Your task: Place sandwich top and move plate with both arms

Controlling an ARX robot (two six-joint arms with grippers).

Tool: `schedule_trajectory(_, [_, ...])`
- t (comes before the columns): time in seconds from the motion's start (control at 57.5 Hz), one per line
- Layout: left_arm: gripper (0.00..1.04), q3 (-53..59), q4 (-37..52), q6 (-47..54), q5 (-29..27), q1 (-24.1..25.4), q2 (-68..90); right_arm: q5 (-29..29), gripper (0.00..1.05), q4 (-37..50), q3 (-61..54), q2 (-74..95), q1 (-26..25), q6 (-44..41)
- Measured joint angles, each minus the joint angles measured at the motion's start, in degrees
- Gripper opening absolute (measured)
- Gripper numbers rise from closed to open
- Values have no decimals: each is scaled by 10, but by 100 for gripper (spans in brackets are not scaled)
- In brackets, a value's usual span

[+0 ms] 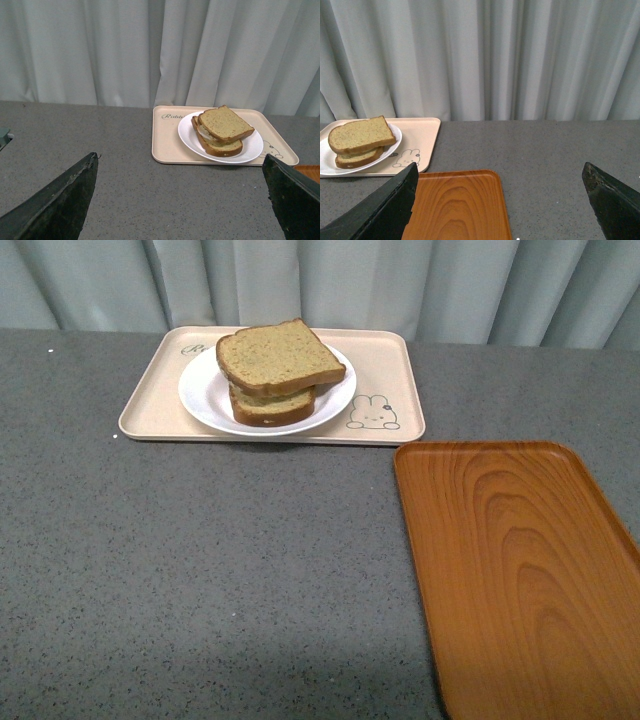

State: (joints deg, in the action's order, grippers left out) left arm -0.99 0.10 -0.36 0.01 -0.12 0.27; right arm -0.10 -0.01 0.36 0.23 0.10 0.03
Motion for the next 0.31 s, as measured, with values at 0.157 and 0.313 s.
schedule_trajectory(0.157, [98, 0, 0, 0, 0, 0, 0, 0, 96, 0, 0, 0, 0, 0])
schedule_trajectory(0.313, [98, 0, 0, 0, 0, 0, 0, 0, 96, 0, 0, 0, 0, 0])
